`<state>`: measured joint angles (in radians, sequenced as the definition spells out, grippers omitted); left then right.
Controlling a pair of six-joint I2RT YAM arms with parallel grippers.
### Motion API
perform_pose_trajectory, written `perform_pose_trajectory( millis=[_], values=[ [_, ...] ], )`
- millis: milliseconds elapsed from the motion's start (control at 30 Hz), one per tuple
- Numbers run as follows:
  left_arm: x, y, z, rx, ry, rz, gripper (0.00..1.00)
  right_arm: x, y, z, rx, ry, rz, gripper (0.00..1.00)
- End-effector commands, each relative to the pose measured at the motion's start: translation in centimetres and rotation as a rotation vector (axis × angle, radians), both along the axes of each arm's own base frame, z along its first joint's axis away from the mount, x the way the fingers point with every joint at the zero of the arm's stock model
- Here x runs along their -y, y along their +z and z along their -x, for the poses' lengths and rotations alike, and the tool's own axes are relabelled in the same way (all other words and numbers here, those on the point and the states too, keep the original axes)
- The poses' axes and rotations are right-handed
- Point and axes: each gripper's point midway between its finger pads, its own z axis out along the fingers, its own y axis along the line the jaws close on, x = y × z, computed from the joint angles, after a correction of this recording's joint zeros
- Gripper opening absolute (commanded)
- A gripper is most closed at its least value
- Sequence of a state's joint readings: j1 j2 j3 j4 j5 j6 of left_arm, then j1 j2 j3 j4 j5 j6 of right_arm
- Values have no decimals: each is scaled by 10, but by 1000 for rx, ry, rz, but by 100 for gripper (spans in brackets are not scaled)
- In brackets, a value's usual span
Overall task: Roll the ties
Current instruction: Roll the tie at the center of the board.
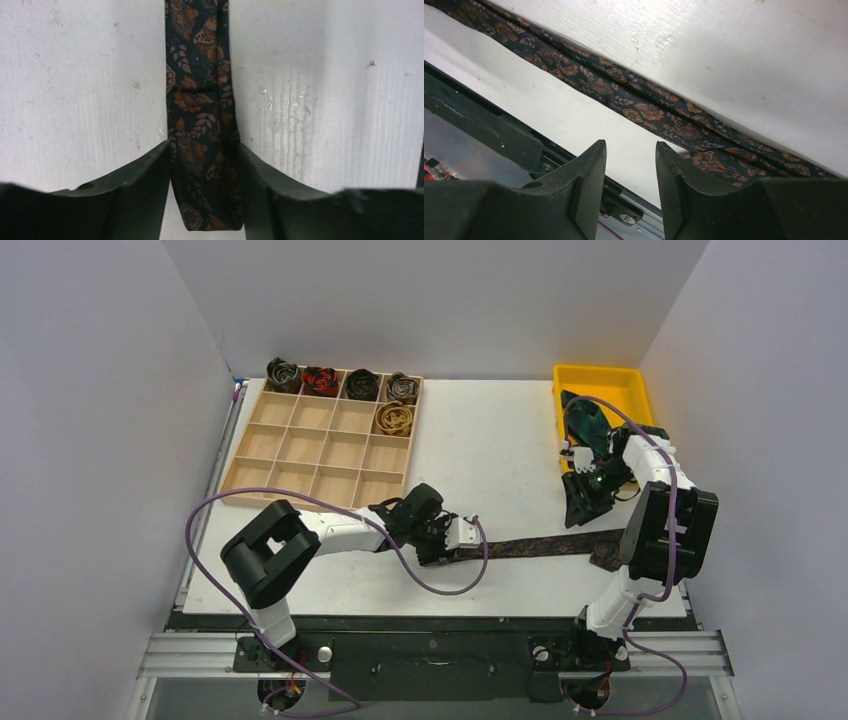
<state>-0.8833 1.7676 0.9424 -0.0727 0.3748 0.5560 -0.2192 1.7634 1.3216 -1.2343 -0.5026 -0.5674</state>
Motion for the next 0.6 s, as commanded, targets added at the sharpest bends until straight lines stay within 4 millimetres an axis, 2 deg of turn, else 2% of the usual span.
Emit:
perform_pose_trajectory(
  millis=[0,133,200,233,267,333,433,467,500,533,567],
  values=[
    [-18,-31,1,34,-53,-117,39,-4,4,12,-4,32,-37,38],
    [-20,-33,-1,50,-62,-124,30,-9,8,11,9,35,-62,38],
    [-19,-32,-3,56,-53,-118,32,-10,11,9,18,34,-71,37],
    [-19,-31,-4,62,-49,-117,37,-11,12,8,24,33,-77,37],
    [-18,-28,-5,69,-46,-111,51,-12,13,7,27,33,-80,37],
    [-17,-20,-5,75,-41,-94,70,-14,18,5,45,34,-94,38],
    [-16,-1,-8,69,10,-32,79,-24,31,-1,97,49,-120,38],
    [-14,14,-12,79,29,12,81,-27,36,-4,118,45,-122,38],
    [-18,21,-14,45,72,44,83,-34,40,-6,133,51,-139,38],
    [-16,38,-16,45,87,101,84,-42,46,-7,144,41,-167,38],
    [-22,43,-20,12,140,124,85,-51,50,-6,151,56,-182,38]
  ],
)
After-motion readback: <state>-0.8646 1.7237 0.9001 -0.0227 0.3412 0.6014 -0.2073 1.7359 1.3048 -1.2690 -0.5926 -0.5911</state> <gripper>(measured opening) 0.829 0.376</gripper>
